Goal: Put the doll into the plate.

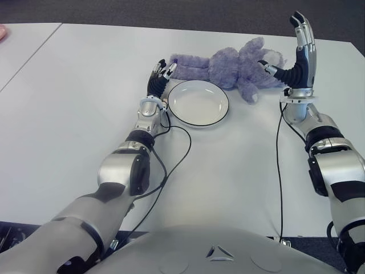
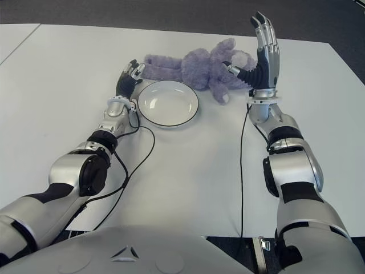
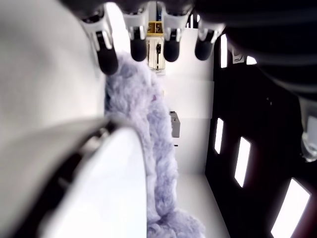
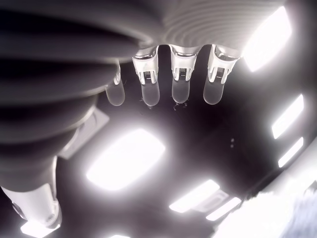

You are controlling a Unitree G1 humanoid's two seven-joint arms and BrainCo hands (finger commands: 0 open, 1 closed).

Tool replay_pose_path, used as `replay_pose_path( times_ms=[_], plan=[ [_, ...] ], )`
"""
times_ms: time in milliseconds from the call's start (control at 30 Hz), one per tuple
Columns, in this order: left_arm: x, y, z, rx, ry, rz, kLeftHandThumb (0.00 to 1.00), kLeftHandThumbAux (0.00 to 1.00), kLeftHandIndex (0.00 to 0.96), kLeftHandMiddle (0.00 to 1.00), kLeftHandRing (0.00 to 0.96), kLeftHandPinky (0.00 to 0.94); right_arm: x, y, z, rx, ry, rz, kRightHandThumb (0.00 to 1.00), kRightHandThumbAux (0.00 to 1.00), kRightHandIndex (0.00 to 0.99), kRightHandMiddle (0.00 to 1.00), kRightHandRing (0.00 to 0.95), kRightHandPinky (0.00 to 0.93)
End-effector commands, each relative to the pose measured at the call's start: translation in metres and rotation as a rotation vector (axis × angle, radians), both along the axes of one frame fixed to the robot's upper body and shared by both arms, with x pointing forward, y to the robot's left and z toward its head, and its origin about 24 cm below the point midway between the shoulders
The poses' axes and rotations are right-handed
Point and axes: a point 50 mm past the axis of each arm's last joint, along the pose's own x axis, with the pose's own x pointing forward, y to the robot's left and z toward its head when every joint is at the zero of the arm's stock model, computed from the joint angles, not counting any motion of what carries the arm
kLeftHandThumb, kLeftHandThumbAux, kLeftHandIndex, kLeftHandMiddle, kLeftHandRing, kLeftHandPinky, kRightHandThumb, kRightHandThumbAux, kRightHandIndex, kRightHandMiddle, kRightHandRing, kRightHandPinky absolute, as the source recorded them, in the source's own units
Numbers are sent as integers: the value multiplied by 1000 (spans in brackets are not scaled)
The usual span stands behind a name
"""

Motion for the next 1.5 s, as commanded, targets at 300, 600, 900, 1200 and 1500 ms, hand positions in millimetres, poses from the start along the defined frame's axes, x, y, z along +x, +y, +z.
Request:
replay_pose_path(
  times_ms=[300, 600, 900, 1200, 1500],
  plan=[
    [-73, 2, -99, -9, 410, 56, 0, 460, 0, 1, 0, 13, 22, -21, 19, -192, 207, -202, 160, 667, 0, 0, 0, 50],
    [-74, 3, -99, -4, 414, 52, 0, 458, 0, 1, 0, 15, 28, -22, 16, -206, 303, -253, 166, 640, 0, 0, 0, 38],
    [-74, 5, -99, 12, 402, 49, 0, 441, 0, 0, 0, 20, 33, -26, 16, -233, 386, -308, 198, 649, 6, 0, 0, 50],
    [-75, 6, -99, 15, 395, 52, 0, 437, 0, 8, 3, 20, 38, -24, 18, -229, 438, -318, 204, 675, 49, 0, 1, 88],
    [-78, 7, -101, 41, 395, 43, 0, 424, 0, 10, 5, 17, 42, -16, 19, -213, 459, -298, 221, 684, 45, 0, 28, 156]
  ],
)
